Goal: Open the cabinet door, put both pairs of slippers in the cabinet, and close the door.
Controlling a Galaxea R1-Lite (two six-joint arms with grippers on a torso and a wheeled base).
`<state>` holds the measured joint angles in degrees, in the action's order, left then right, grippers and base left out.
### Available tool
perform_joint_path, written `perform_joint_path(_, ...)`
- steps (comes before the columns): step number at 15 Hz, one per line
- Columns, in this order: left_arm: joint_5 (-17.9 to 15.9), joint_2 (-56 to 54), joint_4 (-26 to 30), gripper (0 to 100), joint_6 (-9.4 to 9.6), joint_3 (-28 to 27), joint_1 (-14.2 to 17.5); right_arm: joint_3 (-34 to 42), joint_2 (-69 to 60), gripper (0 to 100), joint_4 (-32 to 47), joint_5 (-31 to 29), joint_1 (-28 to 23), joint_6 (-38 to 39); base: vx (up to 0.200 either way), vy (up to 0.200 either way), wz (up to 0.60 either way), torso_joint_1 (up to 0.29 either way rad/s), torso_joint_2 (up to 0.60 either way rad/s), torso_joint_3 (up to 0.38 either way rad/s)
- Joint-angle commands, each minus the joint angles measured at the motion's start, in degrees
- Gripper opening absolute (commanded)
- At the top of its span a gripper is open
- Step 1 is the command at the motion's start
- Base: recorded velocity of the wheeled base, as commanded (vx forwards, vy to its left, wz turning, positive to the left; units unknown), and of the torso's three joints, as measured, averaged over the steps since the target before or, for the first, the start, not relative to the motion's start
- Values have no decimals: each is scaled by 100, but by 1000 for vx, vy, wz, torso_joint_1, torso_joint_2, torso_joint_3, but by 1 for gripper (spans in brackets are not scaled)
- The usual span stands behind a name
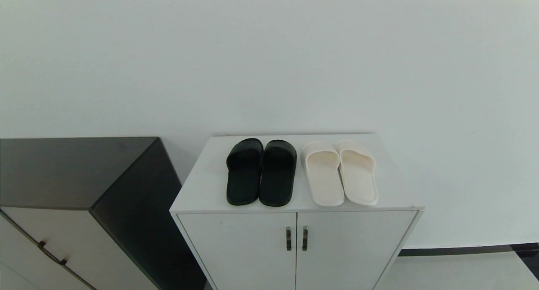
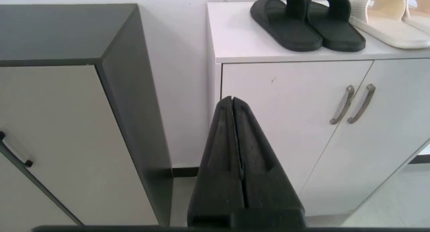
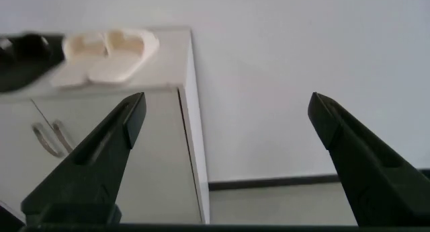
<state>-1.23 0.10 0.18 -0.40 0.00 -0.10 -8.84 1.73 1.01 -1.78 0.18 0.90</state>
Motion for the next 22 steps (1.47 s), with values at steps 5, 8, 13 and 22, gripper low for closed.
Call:
perform_joint_path(5, 0, -1, -1, 0, 5, 0, 1, -1410, 4371, 100, -1244, 864, 720, 718, 0, 0, 0, 0, 0, 0)
perform_joint_path(8, 0, -1, -1, 0, 5, 0, 1, -1894, 5742, 100, -1973, -428, 2355, 1052, 0, 0, 0, 0, 0, 0)
perform_joint_path(13, 0, -1, -1, 0, 14, 0, 10, -3344, 7614, 100, -2184, -2028, 4042, 1606, 0, 0, 0, 0, 0, 0)
perform_joint_path(22, -9, -1, -1, 0, 49, 0, 1, -4407, 10022, 100, -3081, -3241, 4192, 1755, 0, 0, 0, 0, 0, 0)
